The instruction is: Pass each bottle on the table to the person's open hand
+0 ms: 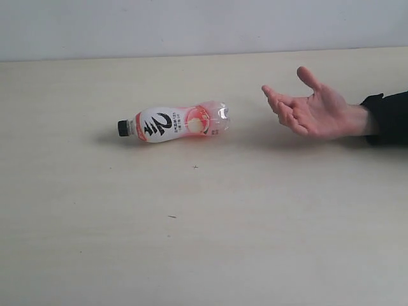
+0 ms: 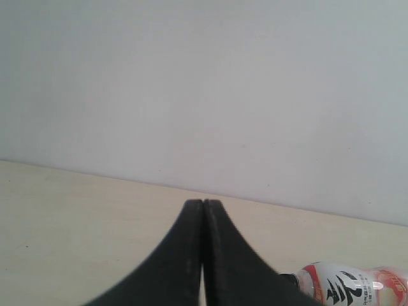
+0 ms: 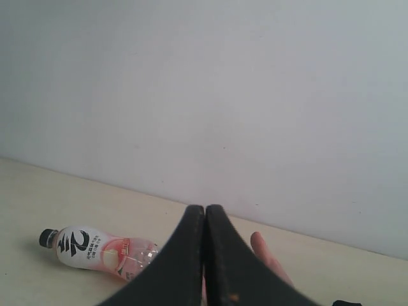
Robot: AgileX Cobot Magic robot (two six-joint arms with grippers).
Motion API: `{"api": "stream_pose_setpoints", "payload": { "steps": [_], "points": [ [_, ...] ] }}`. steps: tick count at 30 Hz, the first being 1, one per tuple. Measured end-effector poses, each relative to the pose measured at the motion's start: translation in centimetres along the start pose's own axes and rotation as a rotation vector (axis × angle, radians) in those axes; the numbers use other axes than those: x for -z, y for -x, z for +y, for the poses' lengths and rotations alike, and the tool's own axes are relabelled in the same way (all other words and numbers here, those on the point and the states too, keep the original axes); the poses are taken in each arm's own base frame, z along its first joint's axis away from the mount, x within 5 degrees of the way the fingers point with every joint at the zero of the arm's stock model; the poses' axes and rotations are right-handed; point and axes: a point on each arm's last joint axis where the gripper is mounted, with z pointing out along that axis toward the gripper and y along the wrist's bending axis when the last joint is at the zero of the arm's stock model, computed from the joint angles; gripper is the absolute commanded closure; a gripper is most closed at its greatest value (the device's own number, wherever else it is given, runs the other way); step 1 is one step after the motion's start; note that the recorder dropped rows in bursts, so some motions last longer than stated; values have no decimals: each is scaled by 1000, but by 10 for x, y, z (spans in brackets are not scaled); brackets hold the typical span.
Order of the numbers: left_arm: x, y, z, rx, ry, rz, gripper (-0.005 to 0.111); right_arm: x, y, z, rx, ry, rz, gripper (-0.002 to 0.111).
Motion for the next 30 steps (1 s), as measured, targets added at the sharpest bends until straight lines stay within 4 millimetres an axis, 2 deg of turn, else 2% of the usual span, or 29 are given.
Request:
{"api": "stream_pose_setpoints", "payload": {
  "steps": [5,18,23,25,27,30],
  "points": [
    [0,0,0,0,0,0,106,0,0,0,0,0,0,108],
    [1,15,-4,115,-52,-172,106,0,0,0,-4,1,0,108],
    [6,38,-9,180,-138,-415,106,0,0,0,-8,2,0,108],
    [1,48,-11,207,-146,-428,106,0,0,0,-10,2,0,108],
    [-10,65,-14,218,-144,-415,106,0,0,0,-10,2,0,108],
    [-40,93,-20,212,-133,-359,106,0,0,0,-12,2,0,108]
  ]
}}
